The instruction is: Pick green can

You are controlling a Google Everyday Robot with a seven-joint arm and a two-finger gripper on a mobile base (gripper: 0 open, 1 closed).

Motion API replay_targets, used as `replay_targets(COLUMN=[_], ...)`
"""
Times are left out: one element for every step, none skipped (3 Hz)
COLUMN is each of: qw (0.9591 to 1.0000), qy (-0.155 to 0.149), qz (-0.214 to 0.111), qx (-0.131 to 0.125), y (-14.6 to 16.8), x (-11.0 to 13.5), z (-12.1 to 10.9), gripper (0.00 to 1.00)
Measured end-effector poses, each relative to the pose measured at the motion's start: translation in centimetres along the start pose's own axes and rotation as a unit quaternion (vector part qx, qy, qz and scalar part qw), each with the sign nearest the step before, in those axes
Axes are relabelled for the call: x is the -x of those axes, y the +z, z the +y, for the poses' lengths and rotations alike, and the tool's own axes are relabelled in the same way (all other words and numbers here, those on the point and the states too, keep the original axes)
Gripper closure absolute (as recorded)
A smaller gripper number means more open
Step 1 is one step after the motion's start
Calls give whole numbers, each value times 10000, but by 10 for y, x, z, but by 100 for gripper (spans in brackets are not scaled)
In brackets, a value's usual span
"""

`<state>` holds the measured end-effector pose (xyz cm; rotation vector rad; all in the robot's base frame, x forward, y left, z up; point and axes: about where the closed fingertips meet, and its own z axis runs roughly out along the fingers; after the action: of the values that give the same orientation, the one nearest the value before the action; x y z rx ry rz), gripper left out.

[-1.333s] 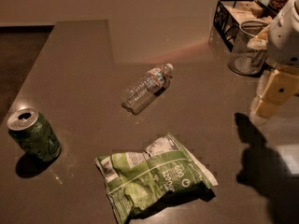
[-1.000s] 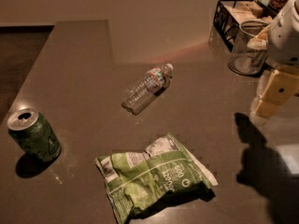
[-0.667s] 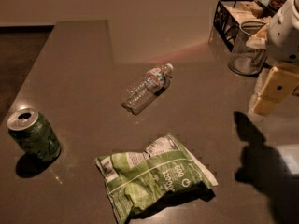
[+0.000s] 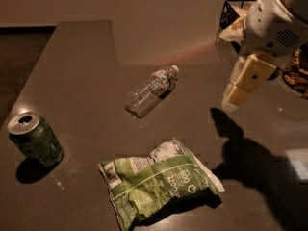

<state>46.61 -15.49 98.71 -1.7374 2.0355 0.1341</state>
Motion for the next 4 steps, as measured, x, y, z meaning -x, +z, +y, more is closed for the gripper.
replay_targets(qw=[9969,9916,9865,9831], qy=[-383,-724,-950,-1171], qz=[-654,-1022,-1248,-1306], qx=[232,327,470,521], y=[10,20,31,37], x=[43,81,113,165], z=[13,31,53,97], gripper=[0,0,0,0])
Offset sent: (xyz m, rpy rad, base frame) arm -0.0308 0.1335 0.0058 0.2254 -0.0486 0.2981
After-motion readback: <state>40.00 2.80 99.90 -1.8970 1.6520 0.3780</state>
